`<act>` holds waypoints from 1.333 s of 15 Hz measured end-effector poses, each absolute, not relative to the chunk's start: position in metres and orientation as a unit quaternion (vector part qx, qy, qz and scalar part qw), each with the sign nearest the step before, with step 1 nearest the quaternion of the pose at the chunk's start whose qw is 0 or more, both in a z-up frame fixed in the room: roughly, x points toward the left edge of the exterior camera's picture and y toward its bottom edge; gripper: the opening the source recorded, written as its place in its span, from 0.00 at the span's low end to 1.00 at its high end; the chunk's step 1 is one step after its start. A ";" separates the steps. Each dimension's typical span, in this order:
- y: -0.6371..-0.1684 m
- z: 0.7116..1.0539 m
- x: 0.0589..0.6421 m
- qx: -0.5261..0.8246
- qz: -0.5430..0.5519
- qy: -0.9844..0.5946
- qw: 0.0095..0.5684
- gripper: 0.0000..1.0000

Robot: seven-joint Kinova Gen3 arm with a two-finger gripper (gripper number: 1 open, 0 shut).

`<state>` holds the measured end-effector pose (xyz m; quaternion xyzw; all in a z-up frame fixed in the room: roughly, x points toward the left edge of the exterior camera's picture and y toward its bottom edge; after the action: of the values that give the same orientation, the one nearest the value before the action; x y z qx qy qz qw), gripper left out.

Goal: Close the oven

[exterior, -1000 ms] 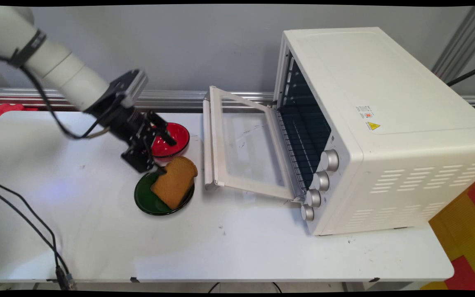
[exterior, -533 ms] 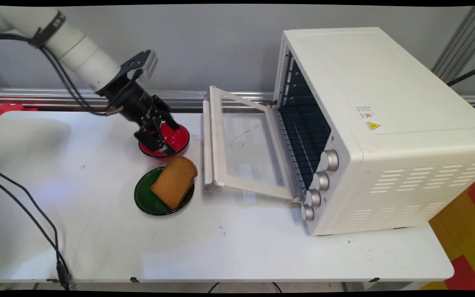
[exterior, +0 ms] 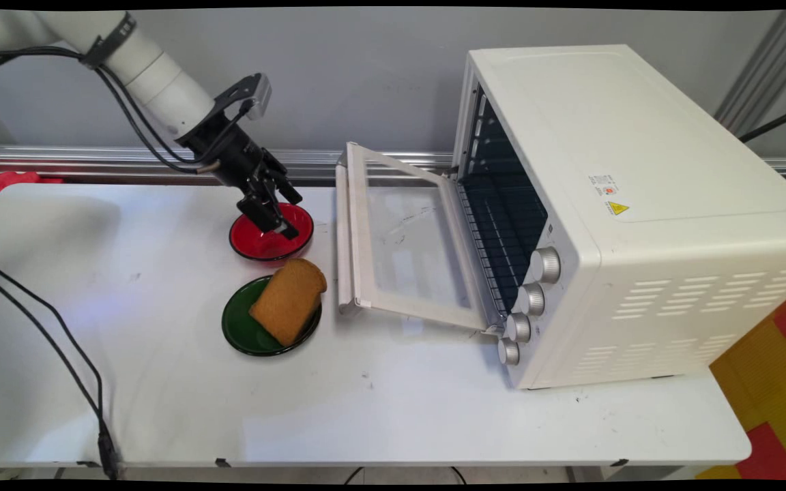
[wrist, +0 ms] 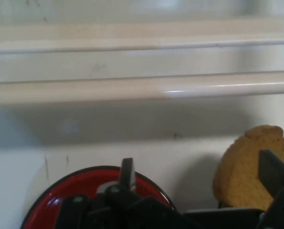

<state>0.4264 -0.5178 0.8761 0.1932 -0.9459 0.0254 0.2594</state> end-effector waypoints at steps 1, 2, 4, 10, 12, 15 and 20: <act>-0.522 0.875 0.428 0.196 0.024 -0.945 0.261 1.00; -0.525 0.874 0.428 0.198 0.023 -0.944 0.264 0.00; -0.530 0.872 0.429 0.201 0.020 -0.942 0.268 0.00; -0.538 0.863 0.432 0.212 0.005 -0.938 0.275 0.00; -0.538 0.857 0.433 0.216 0.000 -0.936 0.278 0.00; -0.539 0.843 0.431 0.219 -0.003 -0.932 0.288 0.00; -0.541 0.815 0.422 0.220 0.003 -0.927 0.305 0.00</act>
<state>0.4221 -0.5411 0.8152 0.2197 -0.9267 0.0026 0.3048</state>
